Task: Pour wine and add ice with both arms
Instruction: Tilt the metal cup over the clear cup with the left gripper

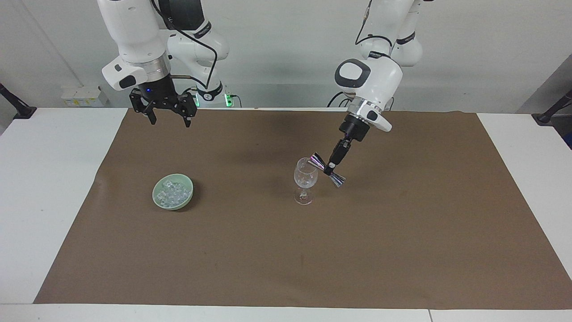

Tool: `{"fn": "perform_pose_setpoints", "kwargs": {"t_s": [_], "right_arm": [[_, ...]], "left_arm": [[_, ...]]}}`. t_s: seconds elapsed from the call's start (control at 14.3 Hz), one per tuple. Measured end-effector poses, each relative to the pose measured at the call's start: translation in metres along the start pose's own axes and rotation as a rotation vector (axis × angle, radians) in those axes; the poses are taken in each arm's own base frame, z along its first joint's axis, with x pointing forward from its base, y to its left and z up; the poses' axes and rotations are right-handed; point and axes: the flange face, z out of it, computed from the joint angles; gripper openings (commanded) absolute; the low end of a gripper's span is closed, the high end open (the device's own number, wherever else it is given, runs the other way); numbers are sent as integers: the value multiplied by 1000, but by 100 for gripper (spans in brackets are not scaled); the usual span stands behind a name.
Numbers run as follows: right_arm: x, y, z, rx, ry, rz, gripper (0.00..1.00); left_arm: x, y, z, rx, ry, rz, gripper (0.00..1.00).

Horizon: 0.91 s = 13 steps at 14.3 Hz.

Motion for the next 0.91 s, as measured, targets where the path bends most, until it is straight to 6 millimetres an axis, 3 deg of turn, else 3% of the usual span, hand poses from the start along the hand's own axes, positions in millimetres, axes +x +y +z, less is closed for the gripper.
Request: {"fn": "perform_pose_setpoints", "kwargs": {"t_s": [0.91], "right_arm": [[0, 0, 0, 0, 0, 0, 100]], "left_arm": [[0, 7, 1, -17, 16, 203, 0]]}}
